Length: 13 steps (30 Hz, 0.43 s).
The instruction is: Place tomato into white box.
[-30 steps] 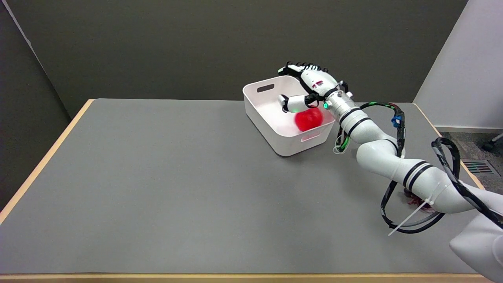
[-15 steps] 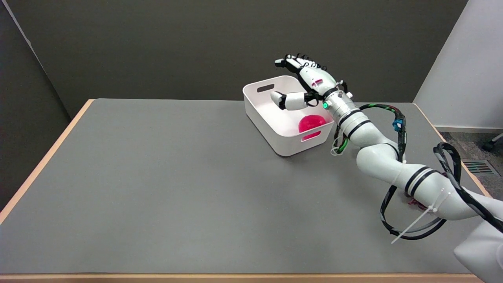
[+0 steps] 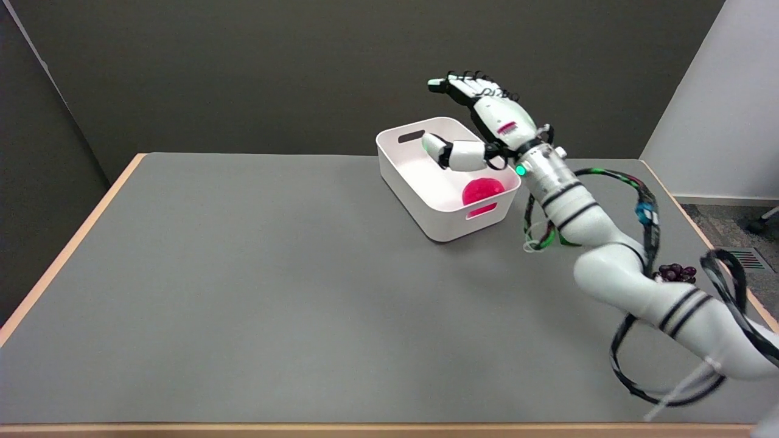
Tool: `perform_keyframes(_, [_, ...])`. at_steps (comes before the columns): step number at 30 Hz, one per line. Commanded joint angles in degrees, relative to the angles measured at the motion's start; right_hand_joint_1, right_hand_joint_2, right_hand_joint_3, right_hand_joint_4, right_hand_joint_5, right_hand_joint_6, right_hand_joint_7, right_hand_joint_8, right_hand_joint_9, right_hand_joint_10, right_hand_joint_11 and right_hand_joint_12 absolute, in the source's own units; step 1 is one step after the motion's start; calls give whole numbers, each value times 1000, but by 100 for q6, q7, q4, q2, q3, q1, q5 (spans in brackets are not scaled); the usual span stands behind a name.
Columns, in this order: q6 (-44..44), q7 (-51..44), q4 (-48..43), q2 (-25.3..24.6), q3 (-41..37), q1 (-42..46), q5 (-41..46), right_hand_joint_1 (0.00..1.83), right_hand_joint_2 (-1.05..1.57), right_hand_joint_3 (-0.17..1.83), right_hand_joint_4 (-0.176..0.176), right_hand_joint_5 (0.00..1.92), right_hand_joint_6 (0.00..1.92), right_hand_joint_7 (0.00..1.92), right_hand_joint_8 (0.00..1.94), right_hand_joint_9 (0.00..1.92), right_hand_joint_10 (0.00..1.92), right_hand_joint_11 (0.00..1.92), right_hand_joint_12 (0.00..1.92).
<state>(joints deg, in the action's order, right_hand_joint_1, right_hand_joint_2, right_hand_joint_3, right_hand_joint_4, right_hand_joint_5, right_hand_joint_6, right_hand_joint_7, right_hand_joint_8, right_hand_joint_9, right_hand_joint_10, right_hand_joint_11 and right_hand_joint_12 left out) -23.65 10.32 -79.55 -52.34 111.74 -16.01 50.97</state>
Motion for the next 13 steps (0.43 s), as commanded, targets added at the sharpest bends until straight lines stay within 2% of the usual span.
perform_keyframes(1, [-1946, -27, -1867, 399, -1300, 2725, -927, 382, 578, 962, 112, 197, 508, 167, 325, 21, 569, -1, 1026])
perform_keyframes(5, [-2071, -37, -2053, 349, -1309, 2927, -1155, 380, 583, 962, 112, 204, 511, 182, 328, 23, 595, -1, 1046])
perform_keyframes(13, [-2078, -412, -2121, 349, -1344, 3084, -968, 391, 590, 965, 114, 219, 523, 217, 343, 38, 611, -1, 1076])
